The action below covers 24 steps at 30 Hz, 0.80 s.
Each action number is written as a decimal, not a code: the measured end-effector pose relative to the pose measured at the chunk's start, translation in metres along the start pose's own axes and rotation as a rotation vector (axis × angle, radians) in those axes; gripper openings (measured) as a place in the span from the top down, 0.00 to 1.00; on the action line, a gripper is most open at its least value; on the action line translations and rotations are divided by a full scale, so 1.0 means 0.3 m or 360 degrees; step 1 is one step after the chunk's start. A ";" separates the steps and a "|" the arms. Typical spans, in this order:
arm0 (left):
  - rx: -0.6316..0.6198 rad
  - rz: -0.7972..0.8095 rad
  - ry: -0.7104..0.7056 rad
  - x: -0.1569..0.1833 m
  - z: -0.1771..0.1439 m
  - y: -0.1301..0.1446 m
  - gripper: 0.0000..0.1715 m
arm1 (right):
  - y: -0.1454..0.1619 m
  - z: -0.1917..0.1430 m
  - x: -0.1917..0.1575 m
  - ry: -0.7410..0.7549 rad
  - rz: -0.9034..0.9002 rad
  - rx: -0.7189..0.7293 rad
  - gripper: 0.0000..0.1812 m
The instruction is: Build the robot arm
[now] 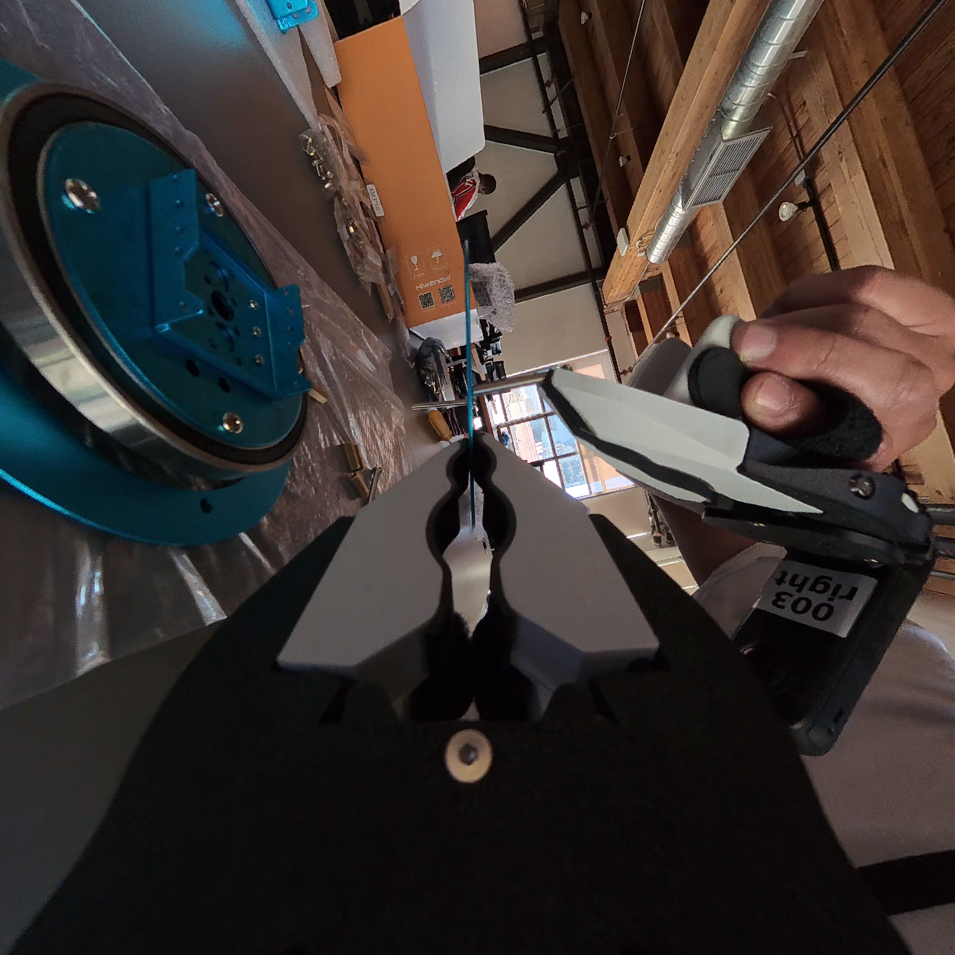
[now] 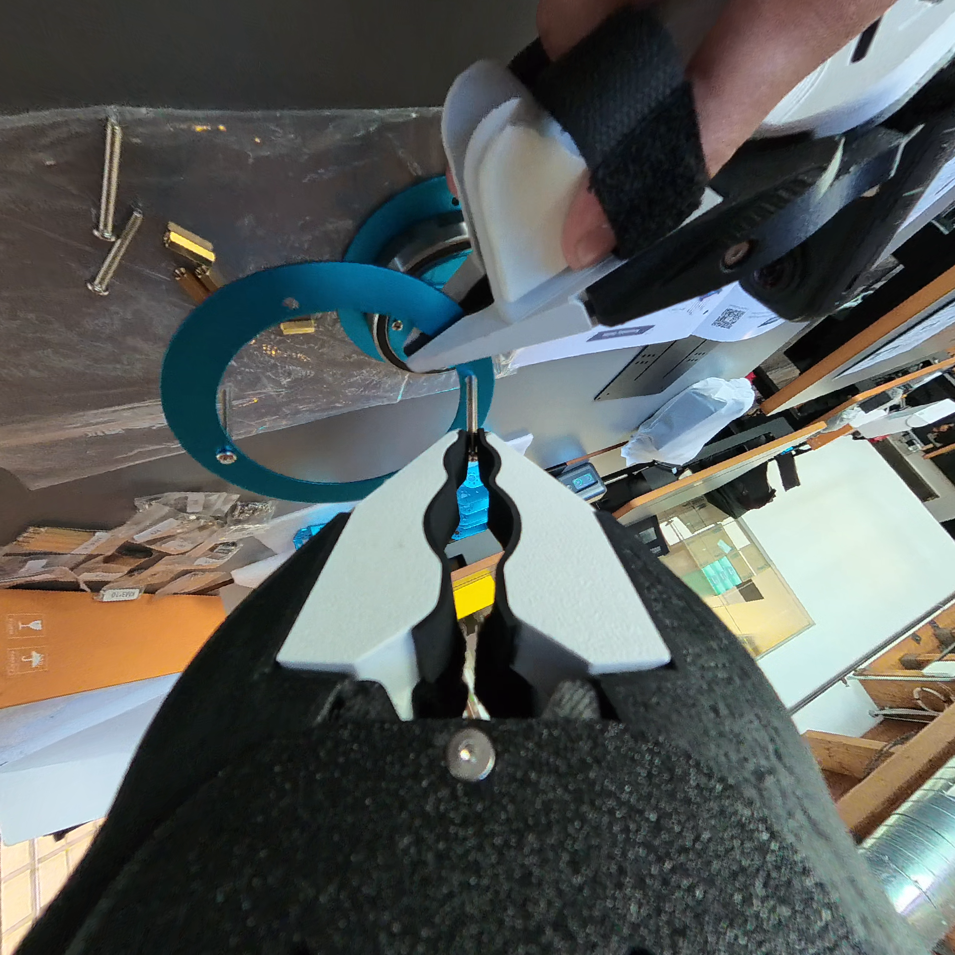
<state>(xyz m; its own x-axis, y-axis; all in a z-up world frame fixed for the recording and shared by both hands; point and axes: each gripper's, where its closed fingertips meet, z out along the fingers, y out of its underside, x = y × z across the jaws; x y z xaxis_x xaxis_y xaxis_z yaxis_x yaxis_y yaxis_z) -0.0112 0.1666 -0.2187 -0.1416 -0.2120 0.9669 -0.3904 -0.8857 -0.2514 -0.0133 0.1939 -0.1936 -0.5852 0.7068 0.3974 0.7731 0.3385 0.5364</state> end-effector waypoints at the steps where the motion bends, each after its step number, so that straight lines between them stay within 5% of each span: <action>1: -0.0002 0.0008 -0.0010 -0.002 0.003 0.000 1.00 | -0.003 -0.001 0.003 0.0000 0.0000 0.0001 0.99; 24: -0.0016 0.0014 -0.0036 -0.013 0.001 0.001 1.00 | 0.024 0.028 -0.016 -0.0079 -0.0062 -0.0120 0.99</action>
<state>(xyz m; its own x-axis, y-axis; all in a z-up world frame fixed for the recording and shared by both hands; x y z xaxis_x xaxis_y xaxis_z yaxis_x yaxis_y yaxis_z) -0.0105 0.1669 -0.2225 -0.1246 -0.2293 0.9653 -0.3981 -0.8796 -0.2603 -0.0029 0.1981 -0.1977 -0.6003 0.7245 0.3388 0.7283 0.3201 0.6059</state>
